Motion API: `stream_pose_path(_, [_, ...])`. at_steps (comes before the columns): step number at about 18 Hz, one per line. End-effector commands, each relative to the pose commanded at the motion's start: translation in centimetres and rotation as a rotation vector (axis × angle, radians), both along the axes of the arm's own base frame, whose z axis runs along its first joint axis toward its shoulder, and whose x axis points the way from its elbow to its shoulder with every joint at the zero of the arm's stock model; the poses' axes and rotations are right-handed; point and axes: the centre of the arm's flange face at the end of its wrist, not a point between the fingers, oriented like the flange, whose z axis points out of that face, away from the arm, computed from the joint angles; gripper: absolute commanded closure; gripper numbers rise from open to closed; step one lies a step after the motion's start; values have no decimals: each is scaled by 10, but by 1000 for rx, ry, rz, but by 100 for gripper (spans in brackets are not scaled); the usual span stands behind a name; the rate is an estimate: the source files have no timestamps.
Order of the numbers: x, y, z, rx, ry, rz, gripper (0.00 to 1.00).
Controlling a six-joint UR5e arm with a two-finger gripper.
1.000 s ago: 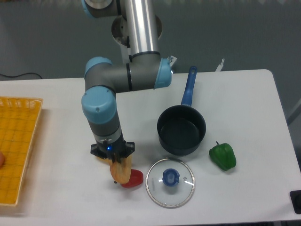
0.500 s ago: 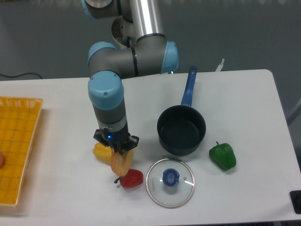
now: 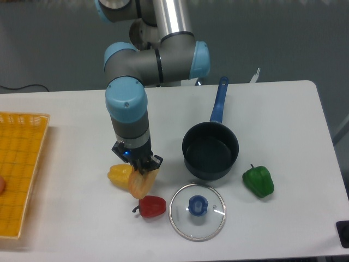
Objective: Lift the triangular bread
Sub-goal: 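Raise the bread higher and hold it above the peppers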
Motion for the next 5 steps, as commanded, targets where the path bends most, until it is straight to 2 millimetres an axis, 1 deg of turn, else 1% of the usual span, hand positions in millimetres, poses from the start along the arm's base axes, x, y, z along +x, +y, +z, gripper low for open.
stream_pose_path(3, [-2, -2, 3, 5, 2, 4, 85])
stream_pose_path(5, [-1, -3, 2, 1, 1, 5, 85])
